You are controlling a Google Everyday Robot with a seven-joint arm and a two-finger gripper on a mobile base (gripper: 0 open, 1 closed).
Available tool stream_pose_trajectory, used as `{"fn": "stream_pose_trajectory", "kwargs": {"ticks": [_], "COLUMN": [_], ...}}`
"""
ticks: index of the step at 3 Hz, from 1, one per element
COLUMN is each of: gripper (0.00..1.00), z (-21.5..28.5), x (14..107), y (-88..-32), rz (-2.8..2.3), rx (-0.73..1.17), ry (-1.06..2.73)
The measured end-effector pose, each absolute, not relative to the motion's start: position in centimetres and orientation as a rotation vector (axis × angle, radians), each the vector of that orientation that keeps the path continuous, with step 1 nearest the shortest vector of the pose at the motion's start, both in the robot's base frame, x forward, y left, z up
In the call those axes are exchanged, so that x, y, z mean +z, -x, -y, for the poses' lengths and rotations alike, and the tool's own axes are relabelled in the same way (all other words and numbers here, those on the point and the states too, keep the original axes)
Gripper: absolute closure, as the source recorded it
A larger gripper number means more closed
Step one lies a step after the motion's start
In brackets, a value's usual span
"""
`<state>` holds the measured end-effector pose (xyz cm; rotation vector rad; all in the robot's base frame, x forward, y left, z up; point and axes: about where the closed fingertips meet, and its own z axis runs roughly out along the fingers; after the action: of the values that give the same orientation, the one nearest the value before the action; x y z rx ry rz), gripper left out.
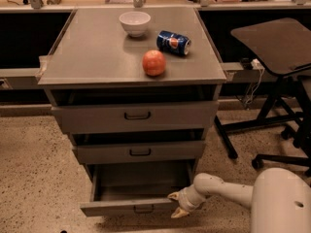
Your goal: Open bottom drawer
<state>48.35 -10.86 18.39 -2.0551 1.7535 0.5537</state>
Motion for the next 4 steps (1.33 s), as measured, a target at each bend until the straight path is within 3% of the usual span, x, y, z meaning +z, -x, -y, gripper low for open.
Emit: {"fn": "stream_pose_trajectory", "kwargs": {"ticks": [1,2,4], "gripper": [0.61,0.59,0.20], "z": [10.9,10.8,11.4], "x": [18.4,18.6,22.7], "y": [-48.3,-48.1,-47.9], "rz": [-1.752,-1.744,-1.681], "rx": [0.555,0.556,0.537], "ry": [2.055,2.060,2.002]}}
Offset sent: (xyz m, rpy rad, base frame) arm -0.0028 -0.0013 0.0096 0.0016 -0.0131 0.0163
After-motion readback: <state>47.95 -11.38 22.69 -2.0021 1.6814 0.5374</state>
